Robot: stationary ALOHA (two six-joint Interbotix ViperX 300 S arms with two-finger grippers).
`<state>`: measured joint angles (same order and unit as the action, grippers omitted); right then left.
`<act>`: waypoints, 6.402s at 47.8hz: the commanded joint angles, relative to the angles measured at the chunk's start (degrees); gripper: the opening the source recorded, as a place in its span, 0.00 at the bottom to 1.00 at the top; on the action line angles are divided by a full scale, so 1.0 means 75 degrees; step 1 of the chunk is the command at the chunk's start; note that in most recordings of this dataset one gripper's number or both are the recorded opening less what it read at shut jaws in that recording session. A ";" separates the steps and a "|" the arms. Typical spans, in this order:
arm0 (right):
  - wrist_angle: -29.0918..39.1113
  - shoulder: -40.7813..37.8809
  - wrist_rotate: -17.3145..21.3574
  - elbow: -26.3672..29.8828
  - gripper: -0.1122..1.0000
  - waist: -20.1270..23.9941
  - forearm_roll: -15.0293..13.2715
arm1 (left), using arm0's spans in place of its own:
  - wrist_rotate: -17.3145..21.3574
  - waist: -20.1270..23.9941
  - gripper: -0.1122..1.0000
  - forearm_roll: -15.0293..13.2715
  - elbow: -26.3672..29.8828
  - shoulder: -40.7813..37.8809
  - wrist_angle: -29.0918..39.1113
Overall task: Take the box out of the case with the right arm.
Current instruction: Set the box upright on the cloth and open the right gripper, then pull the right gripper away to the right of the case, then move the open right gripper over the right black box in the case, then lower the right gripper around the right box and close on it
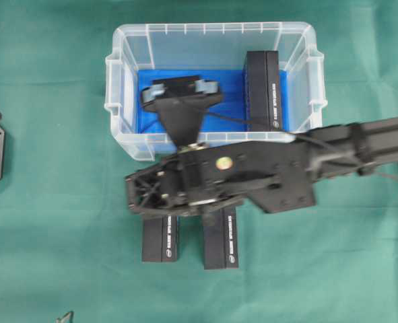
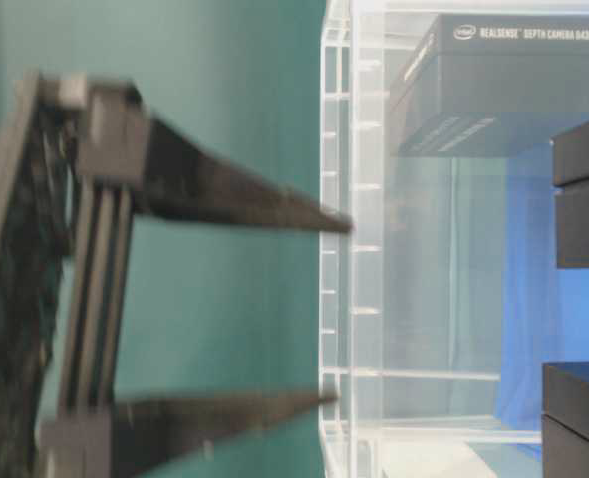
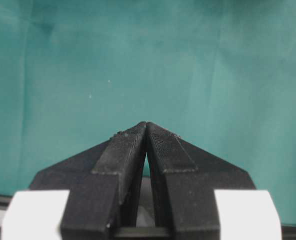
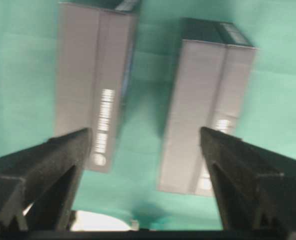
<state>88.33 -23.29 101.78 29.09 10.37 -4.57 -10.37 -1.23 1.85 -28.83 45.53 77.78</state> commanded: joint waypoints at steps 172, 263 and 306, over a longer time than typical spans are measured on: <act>-0.2391 0.4137 -0.3668 -0.5215 0.91 -0.3035 0.0070 | 0.0012 0.0059 0.12 0.0023 0.0059 0.0047 0.0187; -0.2109 0.3305 -0.3246 -0.4605 0.91 -0.2906 -0.0059 | 0.0012 0.0059 0.12 0.0023 0.0035 0.0211 0.0176; -0.2250 0.3105 -0.3246 -0.4629 0.91 -0.2930 -0.0129 | 0.0012 0.0059 0.12 0.0023 0.0035 0.0199 0.0176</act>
<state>71.98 -0.53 77.34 -6.15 -11.60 -5.10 -10.37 -0.97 1.93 -29.18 47.29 79.37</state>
